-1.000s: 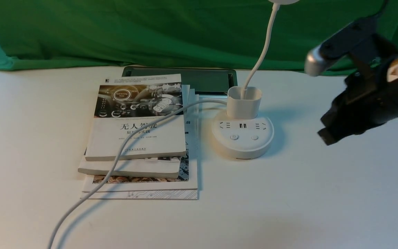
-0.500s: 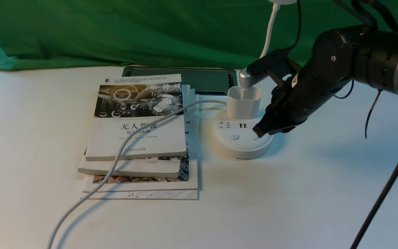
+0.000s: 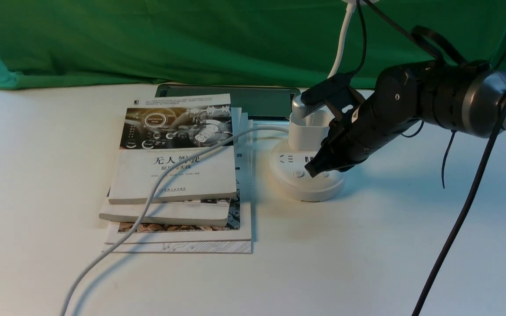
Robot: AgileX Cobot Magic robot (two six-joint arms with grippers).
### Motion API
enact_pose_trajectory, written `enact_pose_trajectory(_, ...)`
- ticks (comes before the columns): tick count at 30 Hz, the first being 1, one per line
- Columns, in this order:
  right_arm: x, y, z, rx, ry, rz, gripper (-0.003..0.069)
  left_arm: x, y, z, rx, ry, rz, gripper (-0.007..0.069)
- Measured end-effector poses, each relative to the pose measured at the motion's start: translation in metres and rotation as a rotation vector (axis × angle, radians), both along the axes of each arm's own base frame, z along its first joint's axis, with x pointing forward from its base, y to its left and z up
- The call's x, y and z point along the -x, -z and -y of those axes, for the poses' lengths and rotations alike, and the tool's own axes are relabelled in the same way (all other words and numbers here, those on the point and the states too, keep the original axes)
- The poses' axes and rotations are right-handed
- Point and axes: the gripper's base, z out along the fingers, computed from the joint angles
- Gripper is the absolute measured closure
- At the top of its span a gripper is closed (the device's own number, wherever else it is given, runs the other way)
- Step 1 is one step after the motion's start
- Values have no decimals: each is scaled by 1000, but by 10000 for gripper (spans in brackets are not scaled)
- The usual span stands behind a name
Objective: Turn on the desk lamp on the white desktop with your hand.
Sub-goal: 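Press the button on the base of the white desk lamp with the right gripper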
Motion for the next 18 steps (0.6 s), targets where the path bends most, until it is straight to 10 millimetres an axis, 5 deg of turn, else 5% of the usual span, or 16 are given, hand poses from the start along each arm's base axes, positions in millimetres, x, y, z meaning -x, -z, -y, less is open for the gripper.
enact_pose_trajectory(18,-6,23,-3,25,-2,-55,621,0,0,0,0,0,0,603)
